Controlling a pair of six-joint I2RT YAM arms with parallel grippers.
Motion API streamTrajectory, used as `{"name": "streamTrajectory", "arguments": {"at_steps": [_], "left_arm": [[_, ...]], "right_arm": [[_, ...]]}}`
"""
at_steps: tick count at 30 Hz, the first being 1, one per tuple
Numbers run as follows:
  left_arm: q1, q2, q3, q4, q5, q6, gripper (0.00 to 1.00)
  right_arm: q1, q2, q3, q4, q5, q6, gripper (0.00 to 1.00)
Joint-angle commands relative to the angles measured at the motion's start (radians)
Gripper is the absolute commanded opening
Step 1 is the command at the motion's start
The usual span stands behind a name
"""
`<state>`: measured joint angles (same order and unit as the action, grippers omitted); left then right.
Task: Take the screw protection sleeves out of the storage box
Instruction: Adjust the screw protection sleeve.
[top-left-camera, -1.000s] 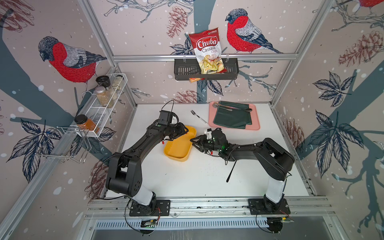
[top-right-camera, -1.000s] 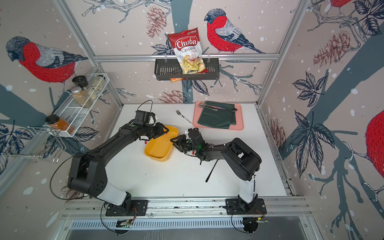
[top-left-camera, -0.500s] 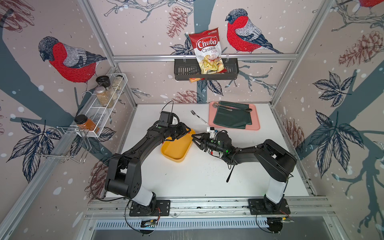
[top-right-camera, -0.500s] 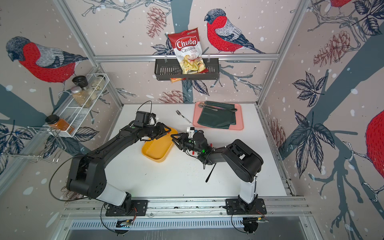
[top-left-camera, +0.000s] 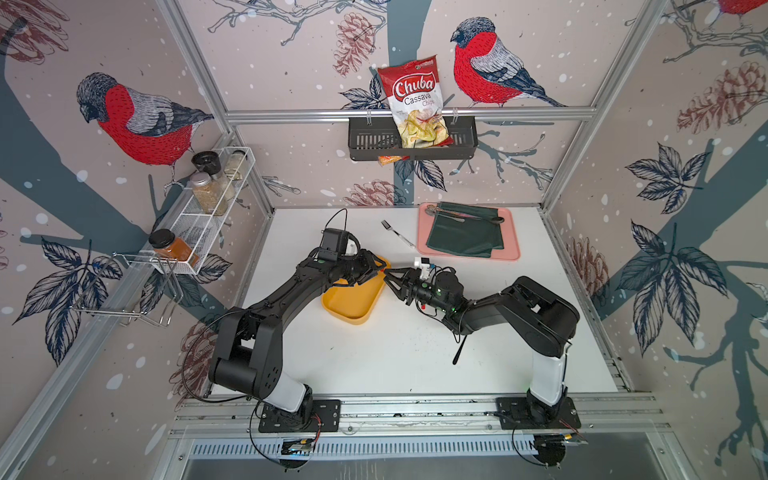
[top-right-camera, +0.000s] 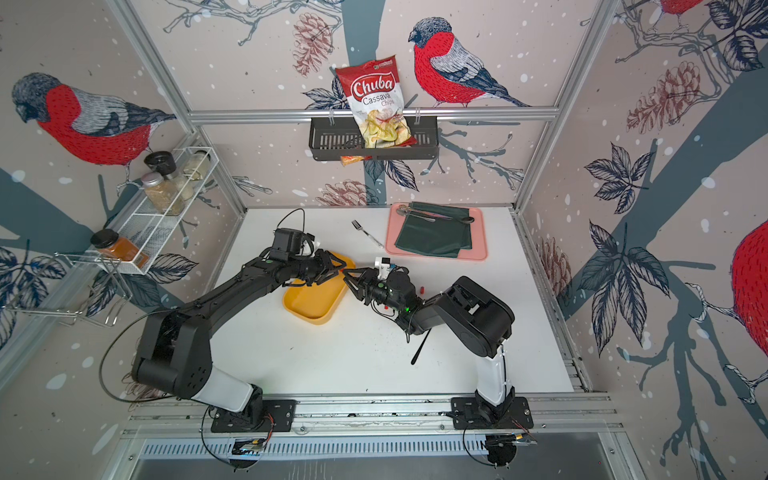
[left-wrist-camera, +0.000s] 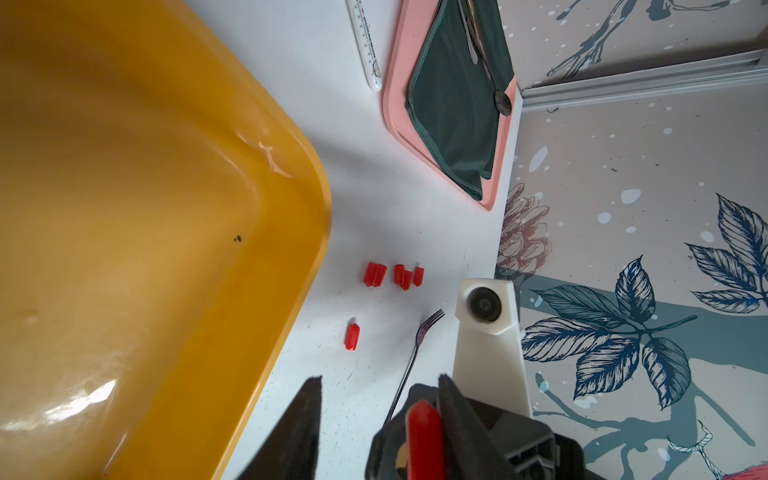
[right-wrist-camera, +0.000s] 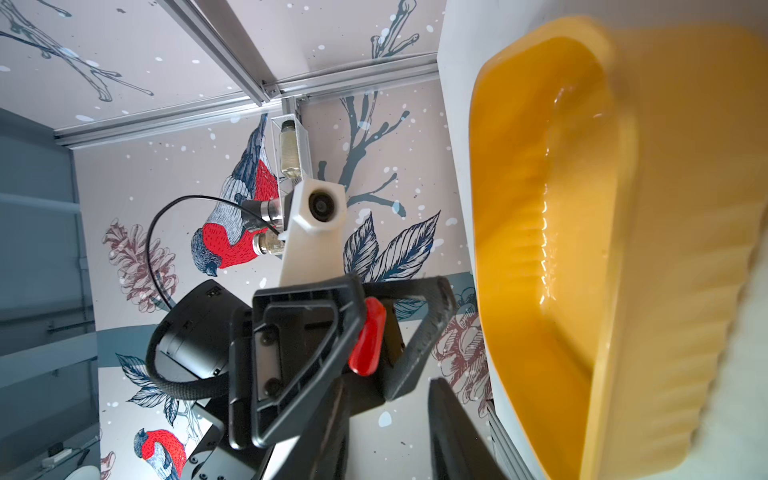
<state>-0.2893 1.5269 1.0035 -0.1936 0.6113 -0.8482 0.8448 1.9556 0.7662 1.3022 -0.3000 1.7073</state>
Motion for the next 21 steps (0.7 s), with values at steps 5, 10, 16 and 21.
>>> {"name": "streamTrajectory", "arguments": {"at_steps": [5,10,16,21], "left_arm": [[-0.001,-0.027,-0.039,0.114,0.043,-0.064,0.48],[-0.001,-0.014,-0.047,0.114,0.047,-0.064,0.48],[-0.002,-0.03,-0.065,0.116,0.049,-0.068,0.48],[0.006,-0.029,-0.053,0.077,0.024,-0.038,0.48]], "right_arm": [[0.013,0.062,-0.007,0.211,0.051,0.085,0.32],[0.034,0.1,0.032,0.218,0.051,0.094,0.3],[0.027,0.111,0.023,0.237,0.059,0.108,0.29],[0.022,0.105,0.011,0.235,0.064,0.105,0.29]]}}
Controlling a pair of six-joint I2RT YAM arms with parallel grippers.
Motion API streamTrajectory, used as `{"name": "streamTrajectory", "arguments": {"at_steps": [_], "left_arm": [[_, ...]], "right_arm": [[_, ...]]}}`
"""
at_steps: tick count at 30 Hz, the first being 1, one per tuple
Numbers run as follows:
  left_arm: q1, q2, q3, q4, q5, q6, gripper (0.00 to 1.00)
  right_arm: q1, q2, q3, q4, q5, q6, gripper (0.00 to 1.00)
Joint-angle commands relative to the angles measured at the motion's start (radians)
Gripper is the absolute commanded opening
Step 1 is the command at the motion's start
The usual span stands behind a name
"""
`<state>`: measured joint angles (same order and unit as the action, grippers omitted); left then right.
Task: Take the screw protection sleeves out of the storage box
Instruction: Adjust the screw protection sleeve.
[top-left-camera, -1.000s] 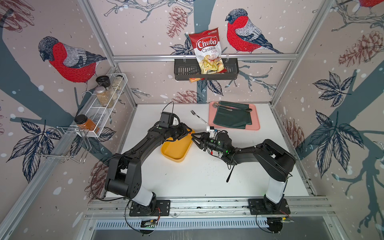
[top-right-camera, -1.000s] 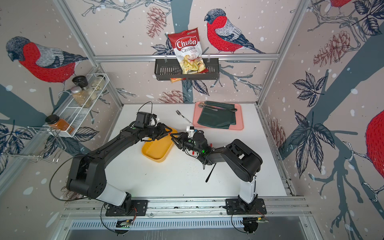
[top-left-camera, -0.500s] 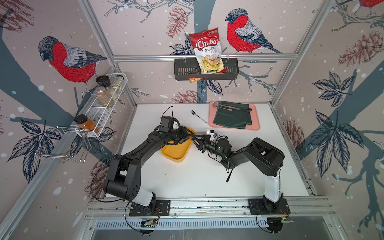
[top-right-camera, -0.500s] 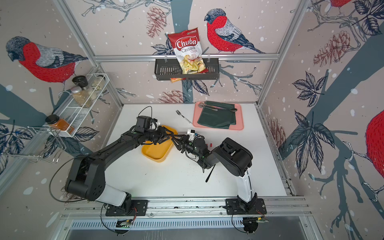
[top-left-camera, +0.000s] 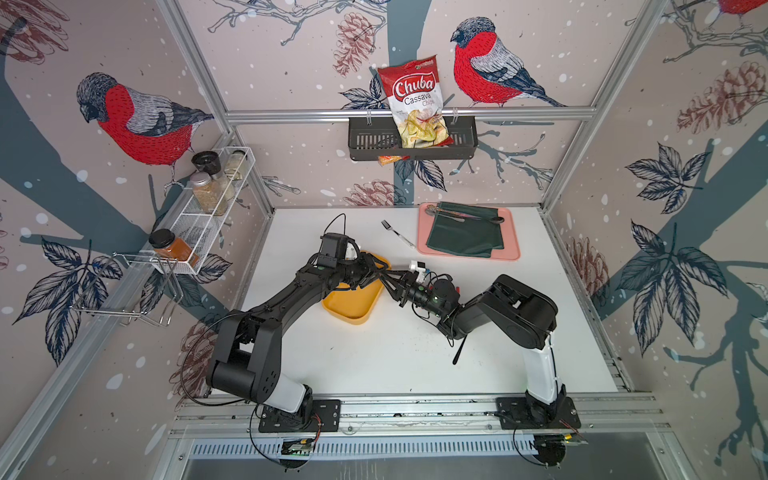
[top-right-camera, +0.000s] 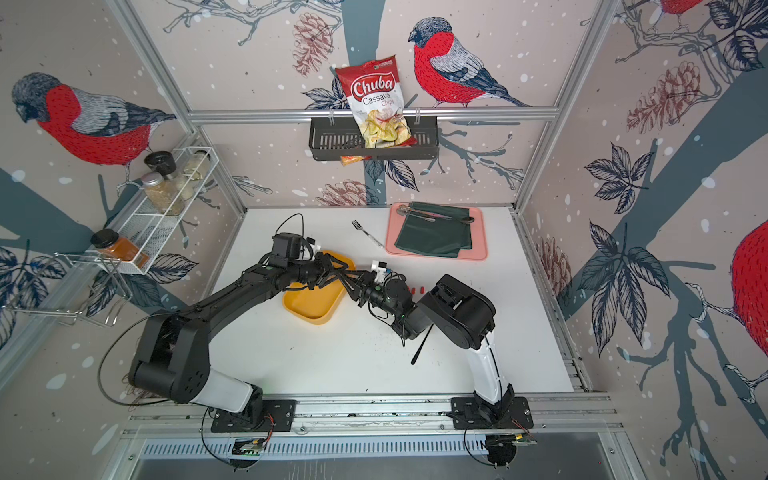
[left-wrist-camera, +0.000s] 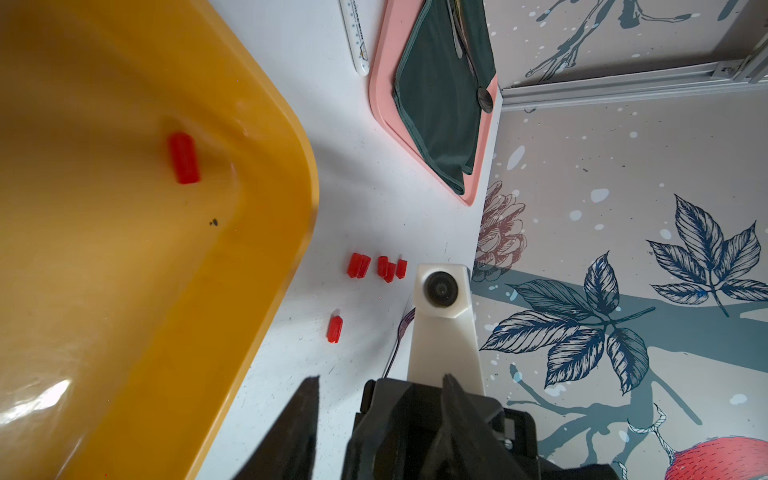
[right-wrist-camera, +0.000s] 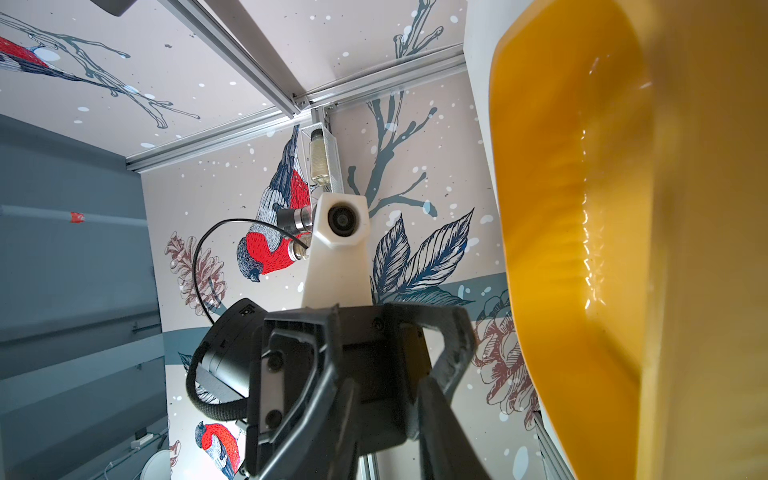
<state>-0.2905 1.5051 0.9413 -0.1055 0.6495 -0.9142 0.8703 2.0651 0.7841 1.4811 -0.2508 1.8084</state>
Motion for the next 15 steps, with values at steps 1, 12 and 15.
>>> {"name": "streamTrajectory", "arguments": {"at_steps": [1,12,15], "left_arm": [[0.012,-0.012,0.013,-0.02,-0.021,0.037,0.48],[0.045,-0.074,0.227,-0.482,-0.518,0.407,0.47],[0.047,-0.091,0.25,-0.564,-0.706,0.508,0.47]], "right_arm": [[-0.007,-0.011,-0.014,0.058,0.011,0.002,0.29],[-0.034,-0.233,0.276,-1.128,-0.089,-0.468,0.36],[-0.031,-0.203,0.432,-1.483,-0.039,-0.59,0.35]]}}
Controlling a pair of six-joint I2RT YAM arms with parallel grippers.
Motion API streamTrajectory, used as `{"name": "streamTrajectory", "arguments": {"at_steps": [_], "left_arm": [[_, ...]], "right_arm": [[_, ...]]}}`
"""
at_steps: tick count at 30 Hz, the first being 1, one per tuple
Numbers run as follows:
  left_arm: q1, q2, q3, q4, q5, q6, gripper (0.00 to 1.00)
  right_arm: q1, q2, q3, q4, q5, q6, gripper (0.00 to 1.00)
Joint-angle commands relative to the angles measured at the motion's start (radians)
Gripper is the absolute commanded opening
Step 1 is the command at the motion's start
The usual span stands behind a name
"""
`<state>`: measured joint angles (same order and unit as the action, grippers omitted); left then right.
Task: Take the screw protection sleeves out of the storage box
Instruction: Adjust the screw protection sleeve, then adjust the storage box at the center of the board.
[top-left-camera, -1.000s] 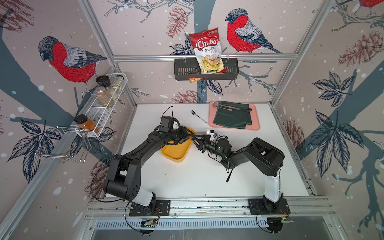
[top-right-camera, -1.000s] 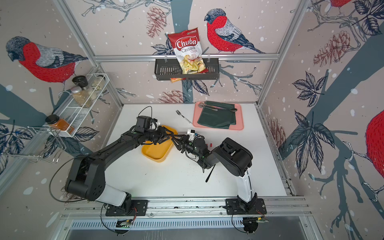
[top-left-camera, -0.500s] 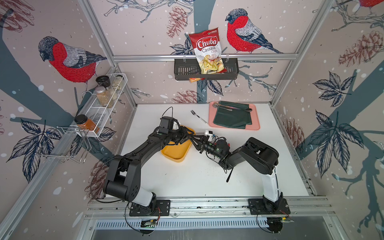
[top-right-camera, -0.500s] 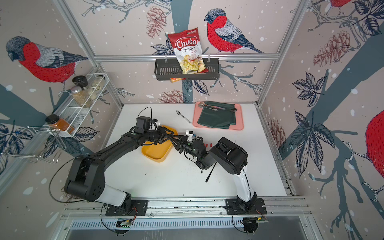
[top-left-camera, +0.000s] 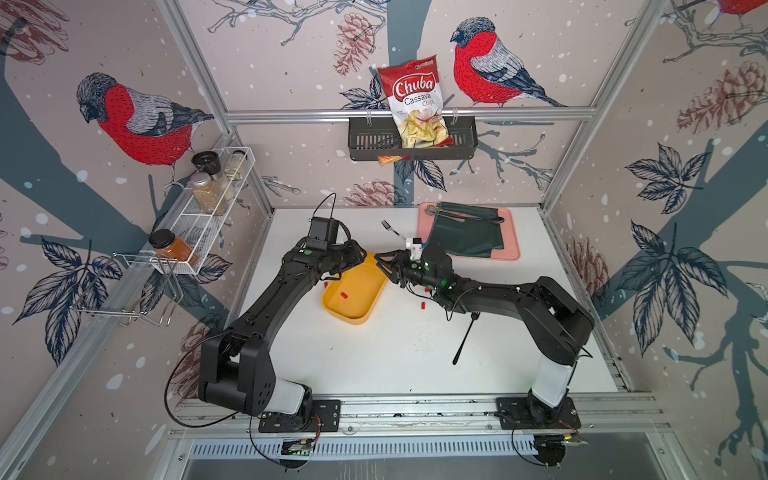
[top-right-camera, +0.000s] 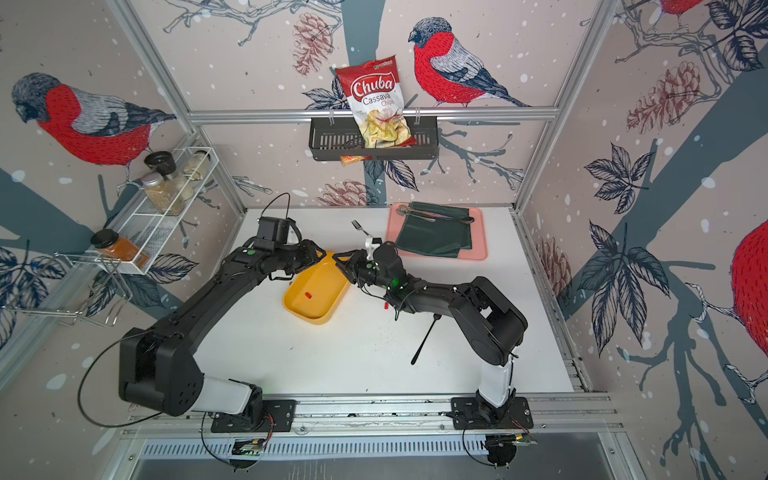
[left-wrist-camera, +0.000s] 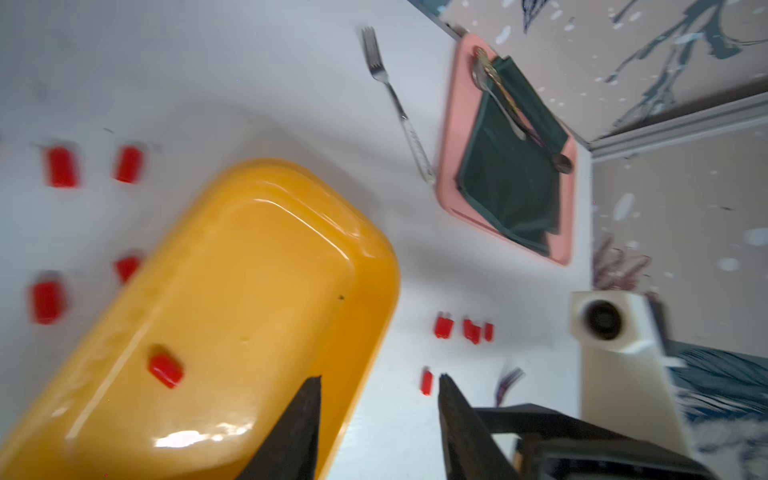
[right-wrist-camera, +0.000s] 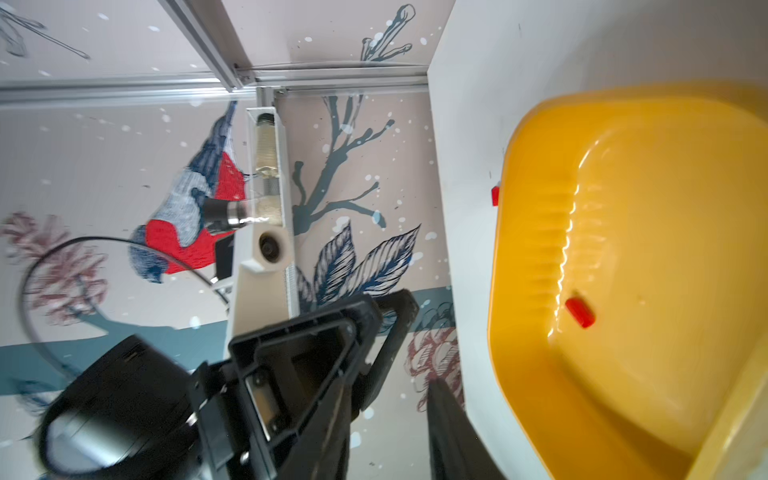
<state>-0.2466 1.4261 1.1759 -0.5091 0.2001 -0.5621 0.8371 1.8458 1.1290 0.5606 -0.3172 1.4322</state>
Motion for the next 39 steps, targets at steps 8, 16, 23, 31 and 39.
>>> {"name": "streamTrajectory", "arguments": {"at_steps": [8,16,23,31,39], "left_arm": [[0.045,-0.031,-0.076,-0.192,-0.538,0.186,0.41],[0.07,0.009,-0.173,-0.148,-0.458,0.17,0.22],[0.022,0.042,-0.232,-0.103,-0.304,0.148,0.2],[-0.036,-0.023,-0.251,-0.1,-0.16,0.07,0.22],[-0.036,-0.086,-0.232,-0.12,-0.097,0.053,0.34]], "right_arm": [[0.011,0.034,0.136,-0.829,0.135,-0.251,0.29],[0.011,0.082,0.158,-0.86,0.133,-0.277,0.3],[0.002,0.097,0.156,-0.864,0.132,-0.291,0.3],[-0.006,0.095,0.165,-0.891,0.141,-0.313,0.31],[-0.015,0.106,0.222,-0.952,0.145,-0.349,0.34]]}}
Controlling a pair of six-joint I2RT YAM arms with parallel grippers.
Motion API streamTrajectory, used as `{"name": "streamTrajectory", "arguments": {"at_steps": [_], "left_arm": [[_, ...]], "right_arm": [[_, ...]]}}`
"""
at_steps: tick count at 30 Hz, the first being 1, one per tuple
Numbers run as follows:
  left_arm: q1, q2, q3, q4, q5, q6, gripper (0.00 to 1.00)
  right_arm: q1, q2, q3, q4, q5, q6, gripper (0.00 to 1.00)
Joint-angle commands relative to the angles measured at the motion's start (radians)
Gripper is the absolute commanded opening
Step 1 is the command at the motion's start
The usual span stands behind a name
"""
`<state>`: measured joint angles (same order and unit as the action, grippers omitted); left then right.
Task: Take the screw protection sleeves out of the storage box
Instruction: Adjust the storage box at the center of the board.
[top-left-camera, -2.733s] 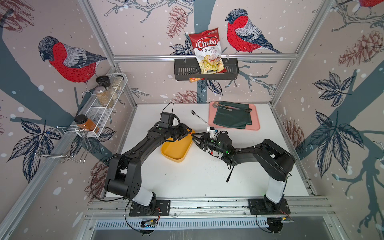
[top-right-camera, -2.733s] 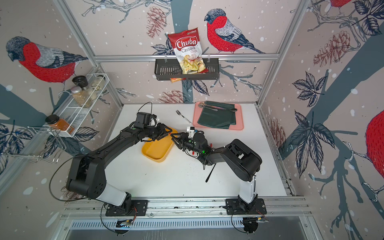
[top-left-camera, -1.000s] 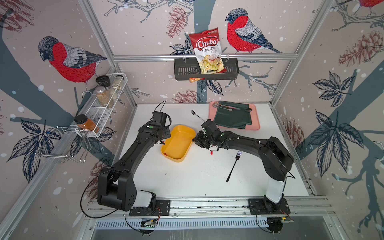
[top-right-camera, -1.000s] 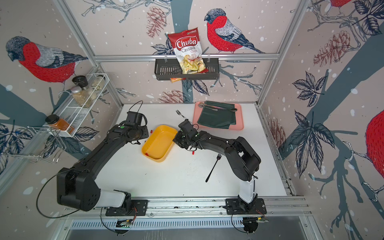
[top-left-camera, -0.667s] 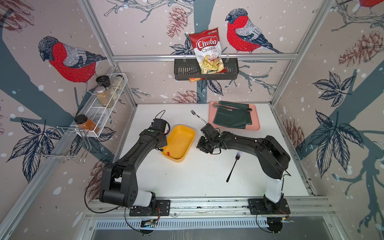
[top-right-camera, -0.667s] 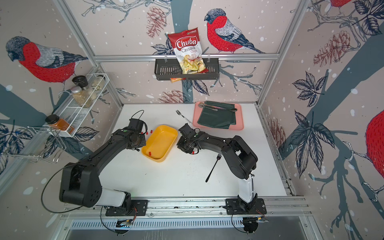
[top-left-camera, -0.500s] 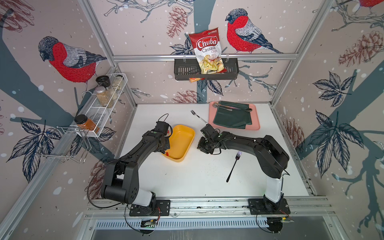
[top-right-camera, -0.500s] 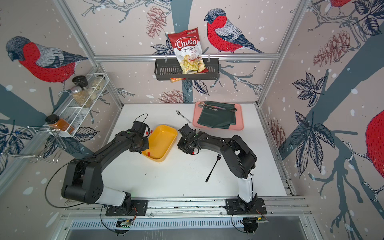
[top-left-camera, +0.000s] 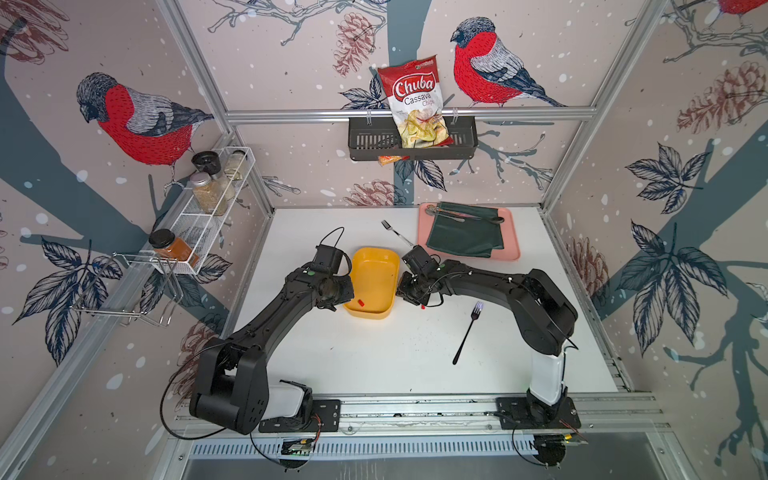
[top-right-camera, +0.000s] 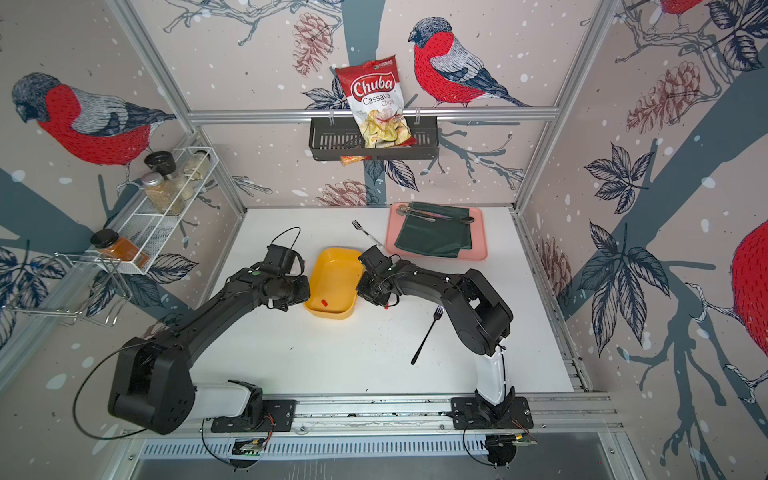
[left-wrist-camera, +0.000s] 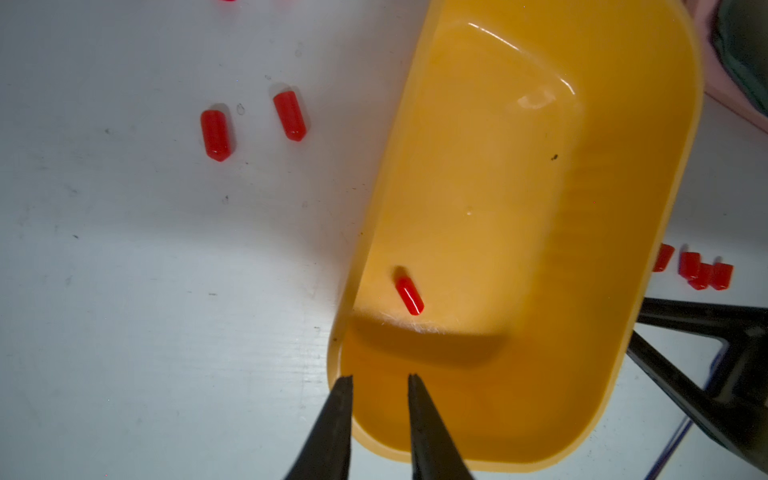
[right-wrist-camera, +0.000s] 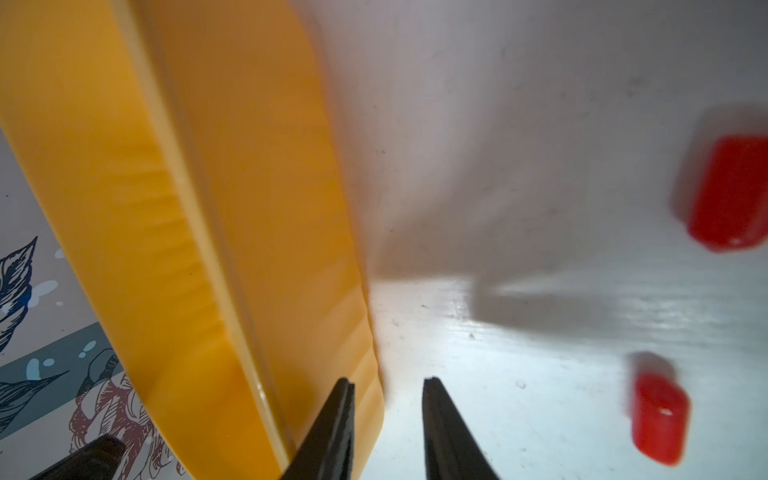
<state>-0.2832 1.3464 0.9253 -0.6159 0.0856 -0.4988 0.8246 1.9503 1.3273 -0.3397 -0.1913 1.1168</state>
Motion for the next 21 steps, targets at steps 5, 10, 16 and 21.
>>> {"name": "streamTrajectory", "arguments": {"at_steps": [5,10,16,21], "left_arm": [[0.001,0.011,0.067,-0.08,-0.089,0.044,0.42],[0.0,0.03,-0.007,-0.016,-0.078,0.063,0.43],[-0.005,0.096,-0.034,0.042,-0.057,0.07,0.43],[-0.004,0.134,-0.025,0.016,-0.059,0.084,0.39]], "right_arm": [[-0.024,0.001,0.084,-0.137,0.052,-0.079,0.37],[-0.043,0.057,0.168,-0.183,0.031,-0.126,0.37],[-0.05,0.148,0.292,-0.261,0.032,-0.174,0.37],[-0.067,0.194,0.372,-0.308,0.017,-0.2,0.38]]}}
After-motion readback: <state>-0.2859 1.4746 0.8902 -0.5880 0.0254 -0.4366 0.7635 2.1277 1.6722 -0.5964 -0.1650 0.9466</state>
